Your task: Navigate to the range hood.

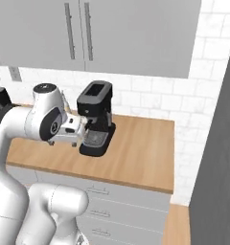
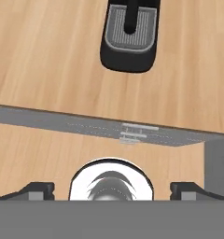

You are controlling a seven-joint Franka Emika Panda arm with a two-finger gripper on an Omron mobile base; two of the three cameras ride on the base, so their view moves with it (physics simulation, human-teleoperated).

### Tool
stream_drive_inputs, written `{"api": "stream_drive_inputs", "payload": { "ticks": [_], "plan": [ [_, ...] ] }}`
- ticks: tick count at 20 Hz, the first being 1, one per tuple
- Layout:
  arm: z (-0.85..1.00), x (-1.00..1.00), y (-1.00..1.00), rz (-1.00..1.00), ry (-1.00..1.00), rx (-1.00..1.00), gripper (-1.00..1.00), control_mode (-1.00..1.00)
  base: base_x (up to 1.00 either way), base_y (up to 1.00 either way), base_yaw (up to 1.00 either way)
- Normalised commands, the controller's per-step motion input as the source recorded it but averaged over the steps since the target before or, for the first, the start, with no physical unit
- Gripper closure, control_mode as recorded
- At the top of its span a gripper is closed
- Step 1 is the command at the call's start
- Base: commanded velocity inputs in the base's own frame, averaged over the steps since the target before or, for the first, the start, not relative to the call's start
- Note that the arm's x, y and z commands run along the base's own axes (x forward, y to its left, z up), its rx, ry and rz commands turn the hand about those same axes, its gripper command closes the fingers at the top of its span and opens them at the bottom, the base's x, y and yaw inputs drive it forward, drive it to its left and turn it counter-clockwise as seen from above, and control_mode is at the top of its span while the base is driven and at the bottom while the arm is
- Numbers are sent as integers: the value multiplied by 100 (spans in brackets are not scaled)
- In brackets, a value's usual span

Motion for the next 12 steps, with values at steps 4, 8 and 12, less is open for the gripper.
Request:
{"api": "stream_drive_inputs", "payload": {
  "ticks": [4, 8, 12],
  "plan": [
    [0, 0, 0, 0, 0, 0, -100, 100, -51, 75, 17],
    [0, 0, 0, 0, 0, 0, -100, 100, -35, 98, 14],
    [0, 0, 0, 0, 0, 0, -100, 100, -13, 100, 11]
  ]
}}
